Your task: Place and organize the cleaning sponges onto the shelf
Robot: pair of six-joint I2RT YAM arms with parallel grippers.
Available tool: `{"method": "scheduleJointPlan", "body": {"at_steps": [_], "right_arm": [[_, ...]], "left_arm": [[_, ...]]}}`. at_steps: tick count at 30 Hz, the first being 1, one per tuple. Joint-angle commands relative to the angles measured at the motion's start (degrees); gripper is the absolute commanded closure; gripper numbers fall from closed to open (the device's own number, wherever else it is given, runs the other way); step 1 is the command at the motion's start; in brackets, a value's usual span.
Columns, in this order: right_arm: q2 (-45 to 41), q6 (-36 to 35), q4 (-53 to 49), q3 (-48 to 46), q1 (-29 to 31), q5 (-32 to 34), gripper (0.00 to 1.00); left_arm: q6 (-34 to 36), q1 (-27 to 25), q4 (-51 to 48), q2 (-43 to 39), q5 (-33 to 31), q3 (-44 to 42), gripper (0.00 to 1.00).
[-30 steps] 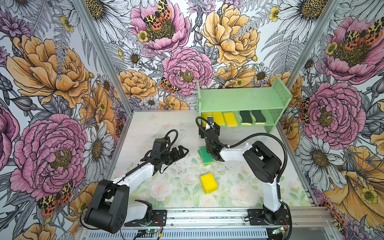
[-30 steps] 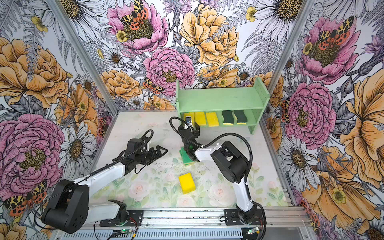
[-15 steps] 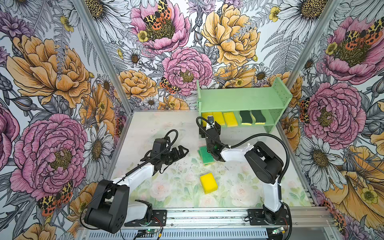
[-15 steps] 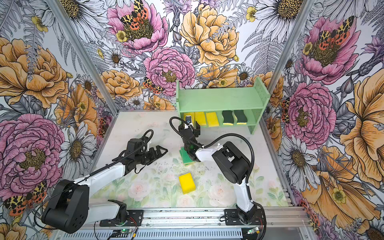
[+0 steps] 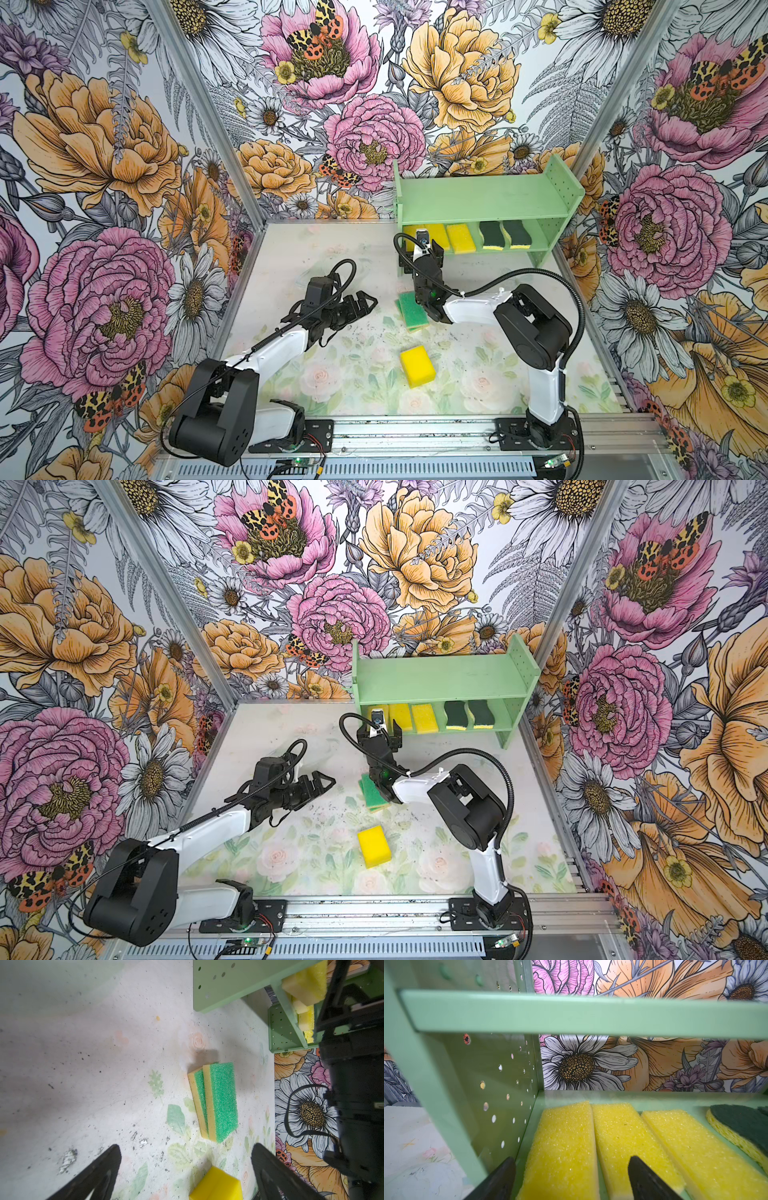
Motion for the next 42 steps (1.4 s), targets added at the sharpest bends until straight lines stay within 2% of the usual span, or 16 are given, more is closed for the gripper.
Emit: {"method": "scheduleJointPlan", "body": {"at_steps": [1,16,22,35,42], "right_arm": [[-4.32,-1.08,0.71,-1.02,-0.32,0.71,0.13],[-11.5,-0.49,-5.86,-2.17,-1.2,-2.55,0.11],[-14.29,3.34,-8.14,-3.92,-2.68,-5.12,0.11],[-19.7,17.72,-11.22,-7.68,-9.08,-23.51,0.12],[-19.29,21.81,-11.33,-6.79,-10.21,-33.08,0.12]], "left_arm": [[1.0,-0.47,0.66,0.31,0.53,1.31,0.01],[1.01,-0.72,1.0,1.06,0.82,1.66,0.01],[1.02,-0.82,1.07,1.46,0.87,1.88,0.01],[0.76,-1.42,1.01,1.54,0.53,2.1,0.01],[0.66,-1.79,0.74,1.41,0.45,2.27,0.01]]}}
